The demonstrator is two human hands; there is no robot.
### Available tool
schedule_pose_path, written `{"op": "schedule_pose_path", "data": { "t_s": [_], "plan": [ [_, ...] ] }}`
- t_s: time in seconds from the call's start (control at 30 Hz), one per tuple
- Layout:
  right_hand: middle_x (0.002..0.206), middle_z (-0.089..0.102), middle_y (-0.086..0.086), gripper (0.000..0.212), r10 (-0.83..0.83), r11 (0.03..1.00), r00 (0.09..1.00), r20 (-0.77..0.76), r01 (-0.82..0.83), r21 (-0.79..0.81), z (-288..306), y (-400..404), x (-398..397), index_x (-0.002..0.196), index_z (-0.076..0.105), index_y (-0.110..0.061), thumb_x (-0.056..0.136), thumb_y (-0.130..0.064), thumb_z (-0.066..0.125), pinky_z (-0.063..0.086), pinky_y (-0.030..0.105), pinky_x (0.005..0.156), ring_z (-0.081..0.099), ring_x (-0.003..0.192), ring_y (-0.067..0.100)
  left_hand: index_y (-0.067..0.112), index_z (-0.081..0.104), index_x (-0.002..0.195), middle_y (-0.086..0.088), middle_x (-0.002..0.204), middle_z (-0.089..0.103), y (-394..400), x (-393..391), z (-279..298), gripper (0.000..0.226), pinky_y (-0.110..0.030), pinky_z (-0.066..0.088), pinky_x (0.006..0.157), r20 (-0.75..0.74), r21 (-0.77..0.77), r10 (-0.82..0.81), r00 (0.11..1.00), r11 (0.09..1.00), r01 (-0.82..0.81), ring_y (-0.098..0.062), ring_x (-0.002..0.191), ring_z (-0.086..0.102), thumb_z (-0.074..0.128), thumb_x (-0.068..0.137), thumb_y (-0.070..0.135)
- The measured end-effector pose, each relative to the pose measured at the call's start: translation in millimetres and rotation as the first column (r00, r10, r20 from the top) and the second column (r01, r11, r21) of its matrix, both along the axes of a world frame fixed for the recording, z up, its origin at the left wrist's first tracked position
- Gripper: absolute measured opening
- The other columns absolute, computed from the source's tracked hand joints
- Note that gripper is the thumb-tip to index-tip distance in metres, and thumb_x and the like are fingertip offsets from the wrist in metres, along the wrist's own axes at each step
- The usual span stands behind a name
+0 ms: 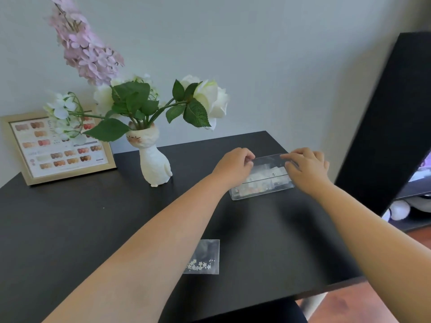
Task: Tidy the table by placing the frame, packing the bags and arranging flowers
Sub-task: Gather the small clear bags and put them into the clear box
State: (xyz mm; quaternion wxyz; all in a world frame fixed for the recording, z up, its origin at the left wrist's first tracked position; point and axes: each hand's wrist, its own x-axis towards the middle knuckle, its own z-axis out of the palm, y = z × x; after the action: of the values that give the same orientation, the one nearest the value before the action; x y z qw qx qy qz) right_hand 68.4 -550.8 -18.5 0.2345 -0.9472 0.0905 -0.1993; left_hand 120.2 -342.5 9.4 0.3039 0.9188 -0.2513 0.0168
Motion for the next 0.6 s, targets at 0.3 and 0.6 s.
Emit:
{"op": "schedule_pose_path", "data": {
  "t_s": [0.3,0.6],
  "plan": [
    [0.131,0.050,-0.005,0.029,0.102,0.995,0.986,0.132,-0.103,-0.001,-12,18,-23,0.116,0.067,-0.030,0.093,-0.018,0.053,0.019,0.031,0.100,0.031,0.125,0.024,0.026,0.057,0.130,0.010,0.131,0.048,45,-33,8,0.032,-0.029,0.046,0.095,0.024,0.008,-0.102,0.995,0.995,0.101,-0.009,0.114,0.052,0.056,0.098,0.030],
    [0.139,0.047,0.003,0.031,0.194,0.980,0.980,0.050,-0.196,0.038,-23,18,-29,0.122,0.065,-0.023,0.095,-0.012,0.053,0.033,0.036,0.106,0.034,0.133,0.025,0.036,0.065,0.111,0.019,0.112,0.058,145,-92,-5,0.039,-0.025,0.049,0.089,-0.332,0.240,-0.132,0.934,0.946,0.219,-0.001,0.102,0.058,0.082,0.077,0.046]
  ]
}}
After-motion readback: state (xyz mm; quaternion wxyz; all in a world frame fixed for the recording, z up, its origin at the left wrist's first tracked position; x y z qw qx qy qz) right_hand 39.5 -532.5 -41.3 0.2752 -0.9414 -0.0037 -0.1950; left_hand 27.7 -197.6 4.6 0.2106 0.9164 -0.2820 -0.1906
